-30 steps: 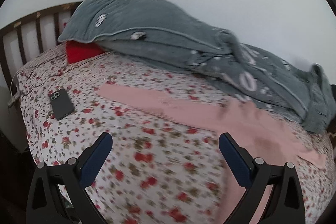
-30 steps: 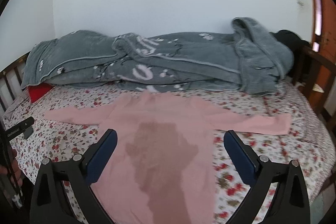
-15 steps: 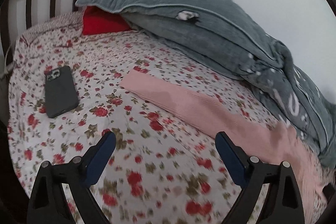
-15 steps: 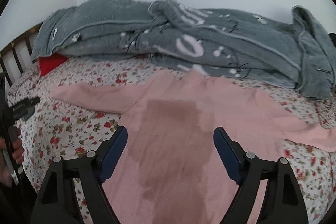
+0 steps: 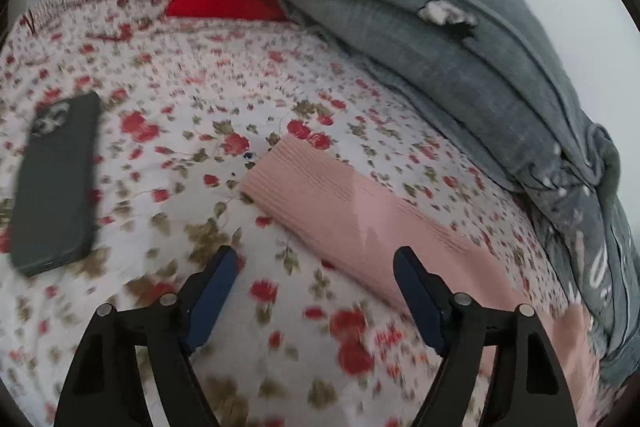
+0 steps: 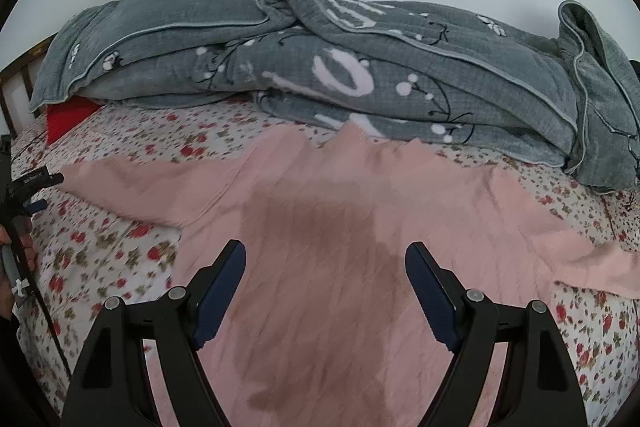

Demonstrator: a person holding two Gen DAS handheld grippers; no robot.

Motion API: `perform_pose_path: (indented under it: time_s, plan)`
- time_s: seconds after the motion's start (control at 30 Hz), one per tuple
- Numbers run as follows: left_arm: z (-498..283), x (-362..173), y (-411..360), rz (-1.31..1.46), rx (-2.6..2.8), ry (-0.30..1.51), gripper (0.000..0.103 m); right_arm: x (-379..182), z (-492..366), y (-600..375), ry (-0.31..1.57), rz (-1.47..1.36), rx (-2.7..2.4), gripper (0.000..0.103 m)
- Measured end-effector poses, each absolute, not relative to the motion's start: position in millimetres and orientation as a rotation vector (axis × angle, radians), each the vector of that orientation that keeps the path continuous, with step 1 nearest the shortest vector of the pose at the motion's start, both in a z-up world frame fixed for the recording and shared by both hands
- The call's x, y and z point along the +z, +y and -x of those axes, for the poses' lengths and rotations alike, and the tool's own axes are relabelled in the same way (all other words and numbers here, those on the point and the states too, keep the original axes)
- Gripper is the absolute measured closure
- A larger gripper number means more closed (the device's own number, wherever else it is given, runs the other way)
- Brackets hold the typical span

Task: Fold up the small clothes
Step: 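Grasp the sleeve cuff with the left tool while the right tool approaches the sweater body, then fold the held sleeve across the sweater body with the left tool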

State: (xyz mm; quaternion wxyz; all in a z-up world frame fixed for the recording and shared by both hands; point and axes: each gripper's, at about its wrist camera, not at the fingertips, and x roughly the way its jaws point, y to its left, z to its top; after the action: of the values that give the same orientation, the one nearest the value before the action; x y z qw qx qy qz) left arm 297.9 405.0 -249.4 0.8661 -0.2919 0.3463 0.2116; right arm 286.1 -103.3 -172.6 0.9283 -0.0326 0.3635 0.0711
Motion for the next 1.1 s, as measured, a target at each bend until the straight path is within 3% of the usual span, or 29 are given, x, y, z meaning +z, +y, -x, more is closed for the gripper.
perform_pose_path:
  time_s: [0.2,0.27,0.43,0.5,0.73,1.1]
  plan:
    - [-321,-255,420,0.664,0.447,0.705,0.03,-164,-296,-111,0.726,0.073,0.11,0.021]
    - [-324,-256,428,0.701,0.465,0.689,0.039,-160,-296,-113,0.713,0.07,0.1,0.021]
    - [-325,-261,441,0.751,0.509,0.692,0.081,-150,-294,-119,0.687,0.043,0.097,0.021]
    - [-324,-260,443,0.747,0.499,0.695,0.09,-149,-295,-119,0.685,0.032,0.113,0.021]
    - [-323,-235,425,0.655,0.485,0.673,0.092,-164,-301,-84,0.718,0.129,0.209,0.021]
    - [-328,-133,335,0.463,0.319,0.564,0.092,-167,-282,-96,0.751,0.111,0.259,0.021]
